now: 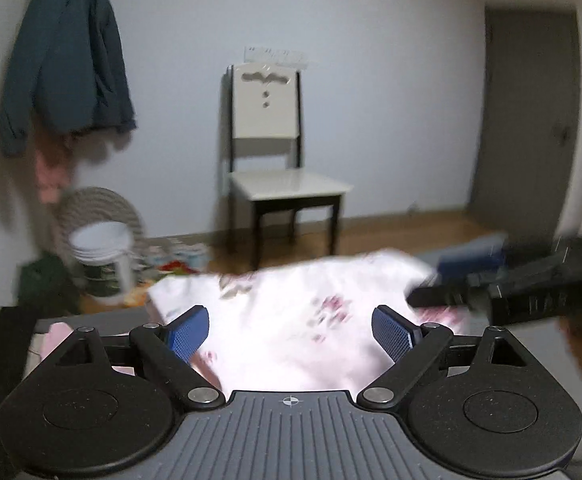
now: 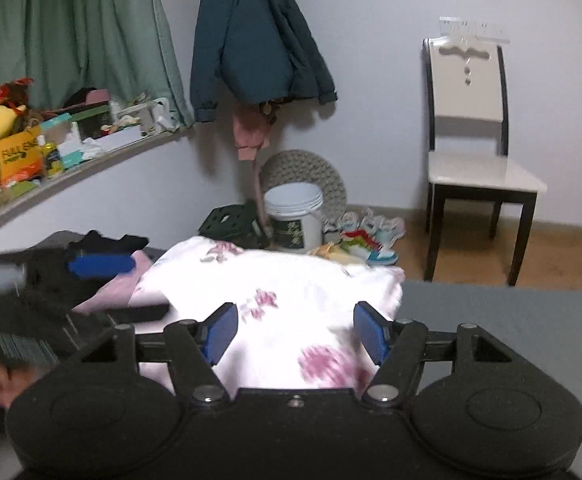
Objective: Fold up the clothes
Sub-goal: 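Lower the bundle onto the white folded clothes with both grippers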
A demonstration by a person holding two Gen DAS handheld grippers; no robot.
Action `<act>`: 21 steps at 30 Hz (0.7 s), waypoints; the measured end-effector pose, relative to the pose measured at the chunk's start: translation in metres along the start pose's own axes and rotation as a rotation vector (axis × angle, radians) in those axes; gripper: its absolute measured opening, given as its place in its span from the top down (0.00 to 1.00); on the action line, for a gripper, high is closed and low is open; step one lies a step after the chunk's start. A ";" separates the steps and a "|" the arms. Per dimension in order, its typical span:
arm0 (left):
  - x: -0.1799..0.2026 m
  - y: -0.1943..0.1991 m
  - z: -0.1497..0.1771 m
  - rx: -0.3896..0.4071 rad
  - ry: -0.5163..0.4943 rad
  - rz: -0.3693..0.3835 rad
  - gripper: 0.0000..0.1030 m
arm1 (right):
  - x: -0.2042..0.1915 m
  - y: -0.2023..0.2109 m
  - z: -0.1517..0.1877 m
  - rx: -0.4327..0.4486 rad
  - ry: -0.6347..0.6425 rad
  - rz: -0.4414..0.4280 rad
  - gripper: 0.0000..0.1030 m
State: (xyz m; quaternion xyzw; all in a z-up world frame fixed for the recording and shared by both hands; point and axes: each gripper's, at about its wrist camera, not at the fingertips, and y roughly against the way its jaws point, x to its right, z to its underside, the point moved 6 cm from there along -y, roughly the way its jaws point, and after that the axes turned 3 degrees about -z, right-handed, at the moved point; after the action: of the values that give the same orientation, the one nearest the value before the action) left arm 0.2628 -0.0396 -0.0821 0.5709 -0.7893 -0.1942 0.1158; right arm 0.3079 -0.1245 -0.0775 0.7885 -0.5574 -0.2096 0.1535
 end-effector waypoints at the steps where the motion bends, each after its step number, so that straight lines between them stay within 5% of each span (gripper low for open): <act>1: 0.003 -0.007 0.005 -0.021 -0.009 -0.022 0.13 | -0.003 -0.008 0.000 -0.001 -0.006 0.002 0.38; 9: 0.001 -0.032 0.040 -0.130 0.017 -0.041 0.13 | 0.006 -0.034 0.031 -0.037 -0.064 0.042 0.38; 15: 0.001 -0.029 0.031 -0.162 0.006 -0.027 0.10 | -0.004 -0.023 0.035 -0.053 0.016 0.042 0.37; 21: 0.000 0.017 0.010 -0.113 0.131 -0.073 0.10 | -0.010 0.036 0.005 0.051 -0.077 0.033 0.16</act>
State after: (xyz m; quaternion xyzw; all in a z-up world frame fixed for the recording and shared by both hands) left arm 0.2440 -0.0337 -0.0833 0.6032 -0.7465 -0.2049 0.1920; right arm 0.2734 -0.1270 -0.0628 0.7744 -0.5808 -0.2230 0.1150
